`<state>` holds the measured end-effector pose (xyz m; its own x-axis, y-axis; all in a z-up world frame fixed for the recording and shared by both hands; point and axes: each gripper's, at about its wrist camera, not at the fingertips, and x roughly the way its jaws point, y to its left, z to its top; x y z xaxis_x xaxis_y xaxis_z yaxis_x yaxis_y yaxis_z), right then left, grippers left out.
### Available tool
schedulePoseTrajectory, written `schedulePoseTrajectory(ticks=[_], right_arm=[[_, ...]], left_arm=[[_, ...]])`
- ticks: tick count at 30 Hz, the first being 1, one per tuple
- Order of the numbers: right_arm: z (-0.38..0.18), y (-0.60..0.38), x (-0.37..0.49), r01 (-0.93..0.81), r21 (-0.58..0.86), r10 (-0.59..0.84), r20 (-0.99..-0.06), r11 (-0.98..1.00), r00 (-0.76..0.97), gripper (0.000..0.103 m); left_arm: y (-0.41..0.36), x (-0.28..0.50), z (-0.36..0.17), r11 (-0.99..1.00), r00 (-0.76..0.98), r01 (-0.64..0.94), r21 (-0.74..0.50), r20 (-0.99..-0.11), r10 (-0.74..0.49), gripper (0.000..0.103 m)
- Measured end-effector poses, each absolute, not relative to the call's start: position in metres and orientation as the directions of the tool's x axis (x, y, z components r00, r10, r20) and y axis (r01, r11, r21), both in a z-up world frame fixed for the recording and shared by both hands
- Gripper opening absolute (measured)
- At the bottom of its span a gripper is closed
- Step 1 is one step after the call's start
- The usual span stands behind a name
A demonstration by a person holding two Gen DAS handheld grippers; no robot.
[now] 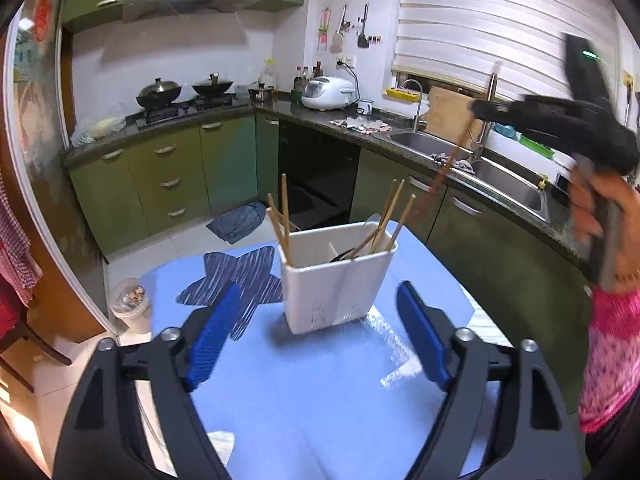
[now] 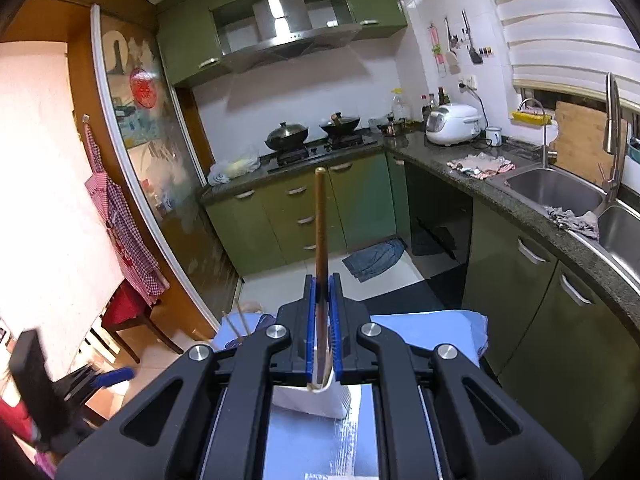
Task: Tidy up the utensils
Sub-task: 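Lower both chopsticks into the white holder and open both tools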
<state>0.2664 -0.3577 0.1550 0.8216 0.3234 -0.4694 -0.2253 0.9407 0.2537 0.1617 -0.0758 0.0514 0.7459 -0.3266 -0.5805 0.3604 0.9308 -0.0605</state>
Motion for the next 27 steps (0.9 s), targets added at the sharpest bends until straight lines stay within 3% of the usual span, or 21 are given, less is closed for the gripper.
schedulePoseTrajectory(ticks=[8,17,19,20,27], right_arm=[[0.113,-0.331,0.31,-0.228,0.254,0.334,-0.545,0.94,0.769,0.007],[0.051,-0.306,0.323,-0.228,0.178,0.289,-0.625,0.957,0.725,0.008],[0.04,-0.304,0.321,-0.228,0.17,0.283,-0.633,0.959,0.72,0.027],[0.036,-0.305,0.318,-0.225,0.166,0.279,-0.629,0.96,0.726,0.03],[0.03,-0.313,0.256,-0.212,0.131,0.248,-0.572,0.968,0.782,0.03]], left_arm=[[-0.06,0.127,0.044,0.94,0.766,0.336,-0.057,-0.564,-0.309,0.096],[-0.054,0.112,0.029,0.945,0.777,0.318,-0.074,-0.55,-0.305,0.097],[-0.055,0.11,0.029,0.944,0.779,0.321,-0.071,-0.548,-0.306,0.097],[-0.055,0.109,0.028,0.944,0.78,0.324,-0.067,-0.546,-0.307,0.097],[-0.063,0.1,0.023,0.939,0.782,0.337,-0.073,-0.533,-0.323,0.097]])
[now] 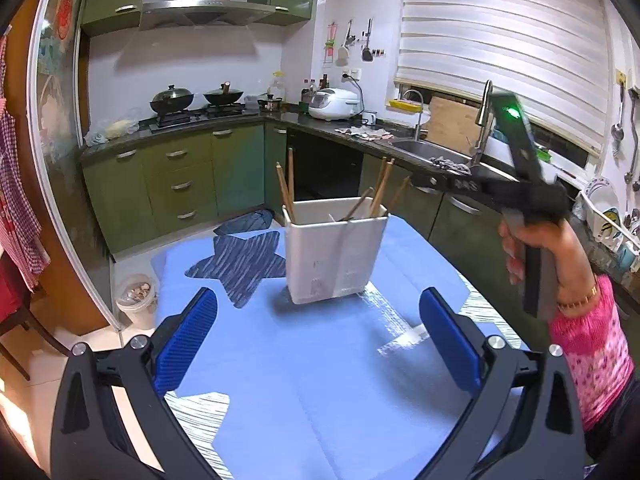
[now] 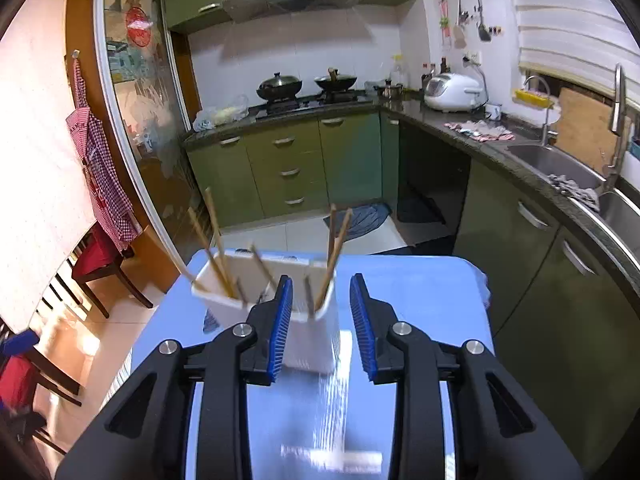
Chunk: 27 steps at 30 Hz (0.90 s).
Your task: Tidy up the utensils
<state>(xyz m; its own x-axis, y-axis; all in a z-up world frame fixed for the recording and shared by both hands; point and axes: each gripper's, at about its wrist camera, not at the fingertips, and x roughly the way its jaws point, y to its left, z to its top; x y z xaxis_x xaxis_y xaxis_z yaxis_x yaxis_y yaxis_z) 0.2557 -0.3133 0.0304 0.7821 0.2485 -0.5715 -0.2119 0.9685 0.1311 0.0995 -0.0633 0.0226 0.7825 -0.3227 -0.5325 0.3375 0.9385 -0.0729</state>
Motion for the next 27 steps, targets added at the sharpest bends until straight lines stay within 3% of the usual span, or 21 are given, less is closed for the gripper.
schedulePoseTrajectory(ticks=[5,10,14,19,27], right_arm=[[-0.002,-0.326,0.181,-0.201,0.132,0.241,-0.547,0.971,0.802,0.045],[-0.04,-0.339,0.107,-0.185,0.146,0.235,-0.519,0.972,0.822,0.073],[-0.051,-0.342,0.054,-0.157,0.114,0.192,-0.46,0.981,0.867,0.089],[-0.046,-0.338,0.002,-0.149,0.082,0.169,-0.407,0.985,0.898,0.097],[-0.012,-0.335,-0.05,-0.148,0.052,0.157,-0.351,0.988,0.923,0.098]], left_arm=[[-0.068,0.092,0.009,0.939,0.777,0.334,-0.086,-0.539,-0.326,0.097],[-0.072,0.081,-0.012,0.941,0.765,0.322,-0.101,-0.558,-0.322,0.097],[-0.072,0.068,-0.02,0.948,0.771,0.301,-0.104,-0.558,-0.306,0.097],[-0.071,0.042,-0.024,0.961,0.789,0.264,-0.085,-0.554,-0.266,0.097],[-0.055,0.0,-0.011,0.968,0.813,0.236,-0.09,-0.527,-0.247,0.097]])
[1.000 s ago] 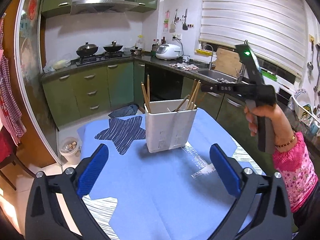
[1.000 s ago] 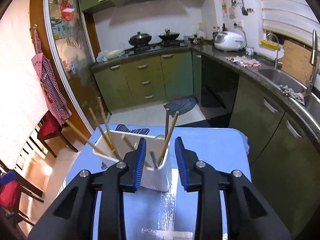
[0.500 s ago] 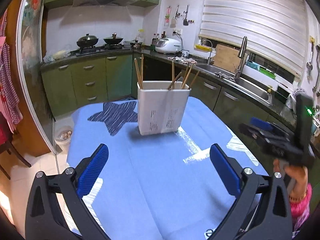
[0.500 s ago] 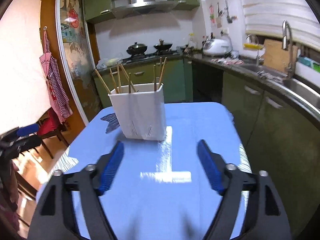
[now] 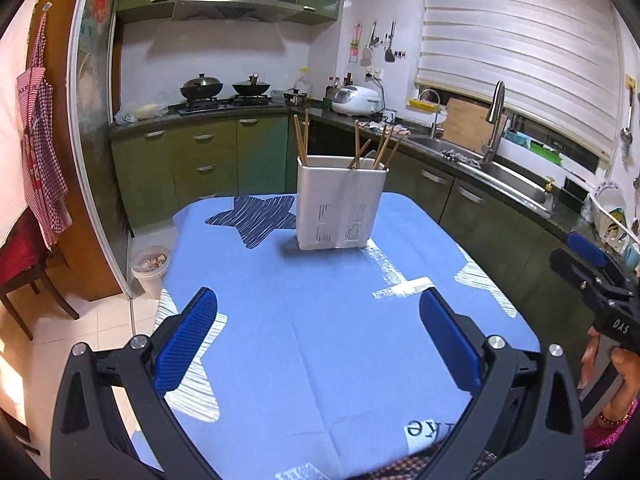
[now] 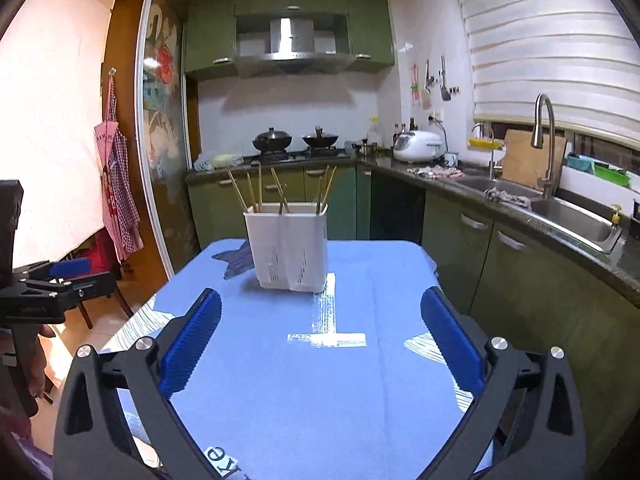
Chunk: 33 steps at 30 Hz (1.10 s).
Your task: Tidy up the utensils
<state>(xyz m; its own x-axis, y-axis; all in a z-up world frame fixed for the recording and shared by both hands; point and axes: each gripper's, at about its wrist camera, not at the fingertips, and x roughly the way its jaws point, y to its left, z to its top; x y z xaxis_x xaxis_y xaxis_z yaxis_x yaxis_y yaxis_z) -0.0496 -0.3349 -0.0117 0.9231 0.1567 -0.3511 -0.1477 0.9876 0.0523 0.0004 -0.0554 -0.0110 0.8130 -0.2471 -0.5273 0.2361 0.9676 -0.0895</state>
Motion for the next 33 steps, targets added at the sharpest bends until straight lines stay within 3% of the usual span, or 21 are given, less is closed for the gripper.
schedulePoseTrajectory(ticks=[11,33], right_arm=[[0.019,-0.331,-0.091,-0.103,-0.009,0.095,-0.313,0.995,0.945,0.099],[0.011,-0.33,-0.075,-0.131,0.008,0.125,-0.356,0.991,0.926,0.099]], left_arm=[[-0.05,-0.036,0.016,0.976,0.867,0.204,-0.076,-0.448,-0.216,0.097],[-0.05,-0.041,0.006,0.985,0.86,0.166,-0.049,-0.482,-0.169,0.097]])
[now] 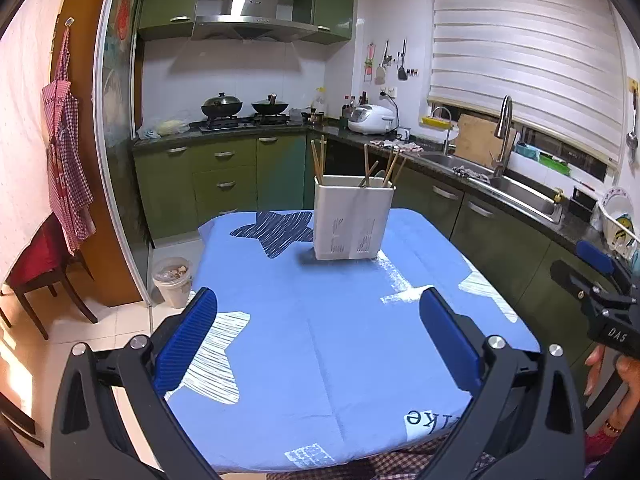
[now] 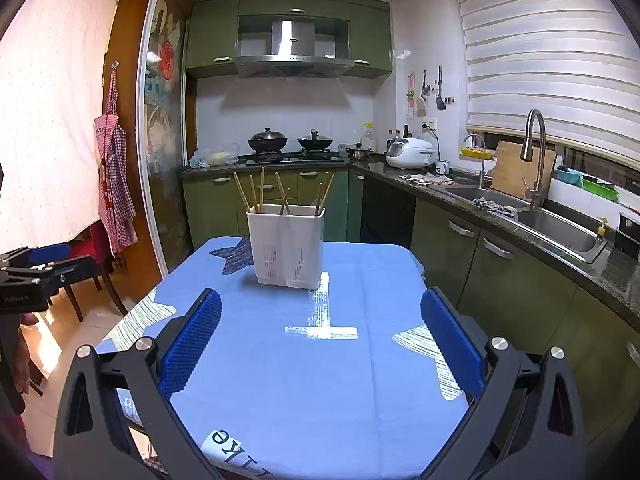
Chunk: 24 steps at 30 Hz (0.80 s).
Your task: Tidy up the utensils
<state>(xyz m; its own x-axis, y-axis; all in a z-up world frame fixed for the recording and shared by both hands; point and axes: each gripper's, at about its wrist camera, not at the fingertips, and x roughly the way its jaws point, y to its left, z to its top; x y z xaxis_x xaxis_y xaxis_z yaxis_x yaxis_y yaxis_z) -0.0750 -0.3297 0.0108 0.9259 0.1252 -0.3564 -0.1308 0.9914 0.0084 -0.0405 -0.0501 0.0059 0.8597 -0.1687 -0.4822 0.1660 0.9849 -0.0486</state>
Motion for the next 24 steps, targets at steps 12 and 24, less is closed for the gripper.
schedulePoseTrajectory(ticks=[12,24], right_arm=[[0.0099,-0.3294,-0.0728,-0.132,0.011,0.127,-0.356,0.991,0.926,0.099],[0.008,-0.324,-0.0665,-0.14,0.016,0.136,-0.361,0.99,0.922,0.099]], left_arm=[[-0.0494,-0.041,0.0027,0.984,0.853,0.169,-0.049,-0.493,-0.171,0.097],[-0.0471,-0.038,-0.001,0.987,0.844,0.149,-0.064,-0.512,-0.16,0.097]])
